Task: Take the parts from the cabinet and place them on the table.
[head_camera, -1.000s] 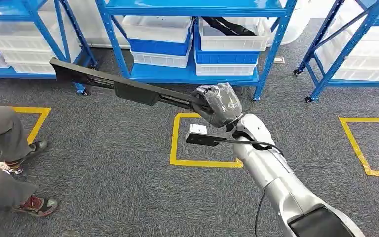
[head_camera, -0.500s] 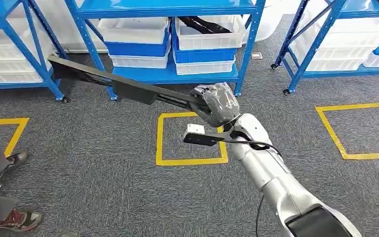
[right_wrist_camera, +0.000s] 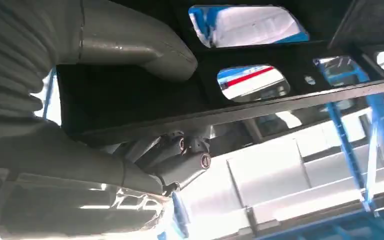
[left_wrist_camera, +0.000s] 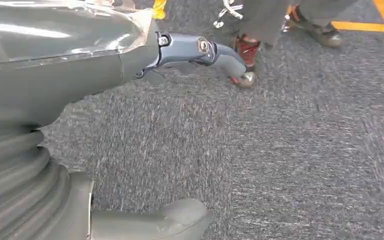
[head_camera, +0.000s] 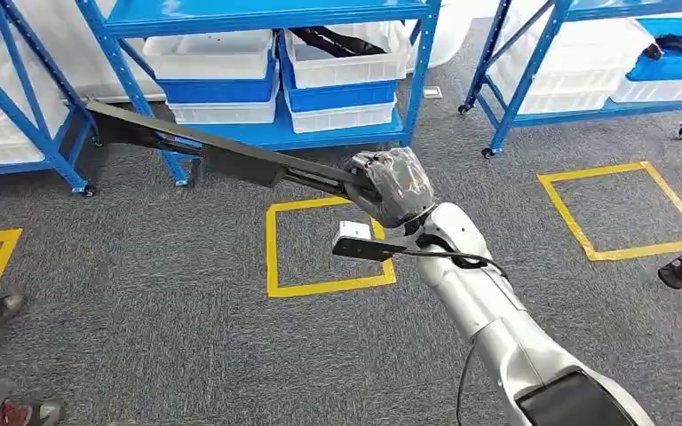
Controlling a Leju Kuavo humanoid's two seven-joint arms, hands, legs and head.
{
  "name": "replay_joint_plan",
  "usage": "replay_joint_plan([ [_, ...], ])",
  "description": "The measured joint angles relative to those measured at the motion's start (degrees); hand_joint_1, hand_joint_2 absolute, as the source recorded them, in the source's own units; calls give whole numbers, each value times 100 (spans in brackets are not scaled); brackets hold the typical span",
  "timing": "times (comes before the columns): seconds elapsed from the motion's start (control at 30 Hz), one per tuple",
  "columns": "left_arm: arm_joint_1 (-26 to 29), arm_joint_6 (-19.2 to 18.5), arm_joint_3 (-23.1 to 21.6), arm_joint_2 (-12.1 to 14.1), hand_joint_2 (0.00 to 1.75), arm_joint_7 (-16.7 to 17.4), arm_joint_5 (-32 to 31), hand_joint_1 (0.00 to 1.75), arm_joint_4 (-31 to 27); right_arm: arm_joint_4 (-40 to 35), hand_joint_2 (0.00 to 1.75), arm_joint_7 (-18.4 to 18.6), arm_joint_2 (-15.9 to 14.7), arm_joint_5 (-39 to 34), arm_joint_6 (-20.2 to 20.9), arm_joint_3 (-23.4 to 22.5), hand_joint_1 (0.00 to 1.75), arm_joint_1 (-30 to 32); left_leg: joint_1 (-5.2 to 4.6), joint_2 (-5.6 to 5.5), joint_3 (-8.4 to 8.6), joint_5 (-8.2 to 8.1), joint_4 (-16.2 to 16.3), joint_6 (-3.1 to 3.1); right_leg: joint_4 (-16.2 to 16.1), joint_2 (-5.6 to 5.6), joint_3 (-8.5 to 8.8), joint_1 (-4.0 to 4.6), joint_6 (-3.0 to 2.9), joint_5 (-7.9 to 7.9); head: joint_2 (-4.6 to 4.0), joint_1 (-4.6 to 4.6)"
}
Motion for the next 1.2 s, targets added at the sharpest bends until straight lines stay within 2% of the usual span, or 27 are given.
replay_joint_plan([
  [0.07, -2, 2, 0, -4, 175, 0, -2, 0, 0, 0, 175, 0, -11, 0, -4, -2, 175, 6, 10, 72, 4, 18, -6, -45, -10, 77, -13, -15, -49, 29, 0, 2],
  [0.1, -2, 2, 0, -2, 175, 0, -4, 0, 0, 2, 175, 0, -6, -2, -7, -7, 175, 5, 53, -7, -32, -37, 33, -100, -41, 112, 6, -89, -103, 67, 0, 4],
  [0.13, 1, 2, 0, -7, 175, 0, -7, 0, 0, 0, 175, 0, -4, -9, -7, -13, 175, 0, 65, -197, -76, -186, 194, -140, -40, 150, -1, -91, -130, 80, 0, -11],
  [0.17, 2, 2, 2, -4, 175, 0, -13, 0, 0, 0, 175, -2, 11, -11, -7, -13, 175, 1, 73, -295, -212, -420, 530, -163, -40, 174, -9, -90, -158, 89, 0, -9],
  [0.2, 2, 0, 7, 7, 175, 0, -13, 0, 0, 0, 175, -2, 28, -13, -7, -13, 175, 6, 74, -338, -455, -707, 1087, -189, -40, 218, -23, -88, -165, 95, 0, -9],
  [0.23, 4, 2, 13, 9, 175, 0, -13, 0, 0, 2, 175, -2, 26, -20, -7, -13, 175, 15, 74, -354, -658, -880, 1519, -208, -38, 257, -36, -85, -177, 103, 0, -11],
  [0.27, 8, 0, 20, 11, 175, 0, -13, 0, 2, 2, 175, -2, 22, -20, -7, -15, 175, 27, 75, -356, -777, -940, 1772, -214, -37, 291, -43, -85, -175, 105, 0, -4],
  [0.3, 10, 0, 33, 9, 175, -2, -17, 0, 2, 2, 175, 0, 18, -17, -7, -15, 175, 48, 85, -356, -773, -862, 1767, -210, -32, 331, -45, -87, -170, 108, 0, -9],
  [0.33, 10, 0, 39, 11, 175, 0, -17, 0, 4, 2, 175, -2, 15, -13, -7, -15, 175, 62, 102, -356, -655, -692, 1532, -208, -28, 372, -45, -88, -168, 109, 0, -11],
  [0.4, 9, 0, 46, 28, 175, -2, -20, 0, 2, 0, 175, -2, 20, -13, -9, -17, 175, 67, 149, -442, -118, -177, 513, -203, 1, 465, -41, -94, -161, 109, 0, -11],
  [0.43, 9, -4, 48, 31, 175, 0, -24, 0, 4, -9, 175, 0, 24, -13, -11, -22, 175, 66, 186, -670, 61, -145, 143, -205, 11, 498, -60, -91, -151, 113, 0, -5],
  [0.47, 10, -18, 52, 28, 175, -2, -31, 0, 7, -13, 175, 0, 22, -13, -11, -33, 175, 56, 169, -723, 85, -177, 65, -197, 37, 532, -108, -34, -105, 124, 0, 2],
  [0.57, 5, -44, 61, 24, 175, -2, -55, 0, 11, -35, 175, 22, 17, 11, -26, -67, 175, 66, 106, -601, 59, -140, 76, -95, -34, 639, -161, -81, 28, 199, 0, -2],
  [0.6, 5, -52, 63, 18, 175, -2, -65, 0, 11, -52, 175, 37, 7, 30, -28, -87, 175, 65, 123, -542, 74, -95, 7, -31, -38, 688, -186, -22, 81, 203, 0, 2],
  [0.63, 0, -52, 61, 15, 175, -2, -72, 0, 11, -72, 175, 52, 0, 44, -31, -96, 175, 65, 127, -486, 85, -62, -26, 20, 105, 524, -277, -62, 69, 105, 0, -2],
  [0.67, -1, -52, 61, 20, 175, 0, -74, 0, 11, -88, 175, 61, -7, 53, -31, -98, 175, 55, 122, -448, 73, -57, -27, 73, 449, 382, -440, -44, 25, -90, 0, 24],
  [0.73, 0, -52, 63, 22, 175, 20, -79, 0, 11, -98, 175, 79, -20, 63, -35, -103, 175, 65, 91, -349, 63, -59, -25, 89, 1380, 288, -878, -56, -10, -465, 0, 31],
  [0.77, -2, -52, 63, 24, 175, 33, -83, 0, 11, -103, 175, 92, -37, 68, -33, -107, 175, 81, 76, -301, 53, -58, -23, 90, 1767, 275, -1049, -57, 3, -580, 0, 33],
  [0.8, -1, -52, 63, 22, 175, 46, -94, 0, 13, -107, 175, 96, -57, 74, -33, -111, 175, 98, 64, -262, 53, -58, -22, 90, 1853, 272, -1077, -56, 30, -579, 0, 35],
  [0.87, -7, -72, 63, 9, 175, 61, -133, 0, 13, -129, 175, 96, -100, 83, -28, -114, 175, 105, 54, -178, 57, -58, -20, 89, 1193, 248, -699, -54, 97, -318, 0, 39],
  [0.9, -22, -81, 63, 0, 175, 61, -142, 0, 13, -160, 175, 98, -114, 85, -26, -118, 175, 100, 51, -141, 62, -58, -18, 87, 596, 178, -368, -53, 117, -121, 0, 31],
  [0.93, -39, -90, 63, -6, 175, 61, -151, 0, 13, -190, 175, 103, -127, 92, -26, -127, 175, 84, 40, -109, 64, -60, -11, 83, 100, 23, -91, -44, 106, 12, 0, 39],
  [0.97, -62, -98, 63, -17, 175, 61, -177, 0, 13, -217, 175, 109, -138, 94, -26, -138, 175, 60, -10, -73, 49, -77, 9, 47, -28, -72, -18, 23, 42, 28, 0, 26],
  [1.07, -111, -105, 63, -31, 175, 81, -197, 0, 13, -265, 175, 162, -210, 118, -24, -149, 175, 54, 9, 4, 56, -62, -8, -15, -30, 71, -70, 28, -13, 53, 0, 26],
  [1.1, -129, -103, 61, -42, 175, 101, -203, 0, 13, -288, 175, 175, -240, 125, -24, -153, 175, 52, 10, 31, 55, -71, 2, -45, -57, 100, -52, -37, -61, 85, 0, 24],
  [1.13, -142, -103, 61, -48, 175, 122, -223, 0, 13, -315, 175, 177, -260, 129, -24, -153, 175, 53, 49, -75, 17, -149, 76, -86, -72, 134, -37, -84, -89, 107, 0, 28],
  [1.2, -150, -101, 59, -50, 175, 131, -256, 0, 15, -350, 175, 188, -282, 131, -22, -155, 175, 54, 73, -296, -242, -582, 715, -142, -72, 198, -48, -89, -148, 123, 0, 11],
])
